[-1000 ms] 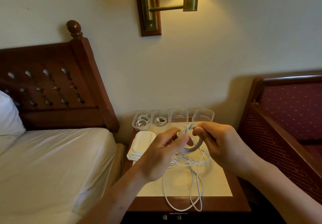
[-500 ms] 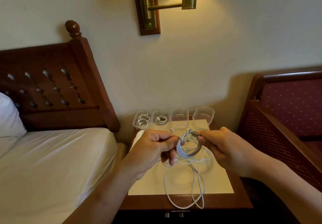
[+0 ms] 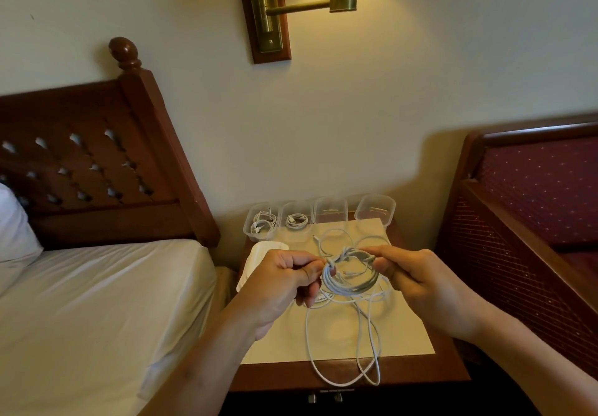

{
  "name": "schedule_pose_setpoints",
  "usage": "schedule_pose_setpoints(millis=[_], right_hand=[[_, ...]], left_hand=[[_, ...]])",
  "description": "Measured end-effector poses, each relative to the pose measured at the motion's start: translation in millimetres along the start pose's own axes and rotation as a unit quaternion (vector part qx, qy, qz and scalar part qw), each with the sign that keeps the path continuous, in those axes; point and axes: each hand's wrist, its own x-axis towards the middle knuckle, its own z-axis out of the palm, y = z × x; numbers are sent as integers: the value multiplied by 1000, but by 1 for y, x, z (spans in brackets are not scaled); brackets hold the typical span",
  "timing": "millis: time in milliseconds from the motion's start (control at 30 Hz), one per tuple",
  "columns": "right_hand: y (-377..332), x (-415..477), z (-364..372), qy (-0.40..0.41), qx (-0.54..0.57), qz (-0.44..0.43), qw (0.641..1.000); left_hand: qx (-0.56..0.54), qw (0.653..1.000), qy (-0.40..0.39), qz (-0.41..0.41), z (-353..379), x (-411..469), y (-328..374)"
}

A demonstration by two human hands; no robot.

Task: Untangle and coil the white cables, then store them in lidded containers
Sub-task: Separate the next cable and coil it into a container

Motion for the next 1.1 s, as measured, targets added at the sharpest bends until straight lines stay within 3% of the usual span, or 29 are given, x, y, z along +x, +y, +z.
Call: schedule_pose_setpoints(millis=[300, 533, 733, 867, 933, 1033, 1100], right_hand=[[13, 6, 20, 43, 123, 82, 988], [23, 53, 53, 75, 282, 162, 943], [39, 126, 75, 101, 175, 175, 964], [67, 183, 95, 95, 128, 198, 967], [86, 214, 100, 85, 81, 206, 971], [119, 262, 105, 78, 8, 219, 973], [141, 292, 112, 85, -12, 223, 971]], left_hand=[[14, 999, 44, -5, 0, 4, -16], [-70, 993, 62, -70, -21, 29, -28], [-162, 973, 68, -147, -54, 79, -53], [-79, 978, 106, -162, -80, 125, -79], [21, 974, 153, -168, -95, 153, -98], [210, 938, 222, -162, -117, 198, -125], [268, 920, 230, -171, -125, 222, -136]])
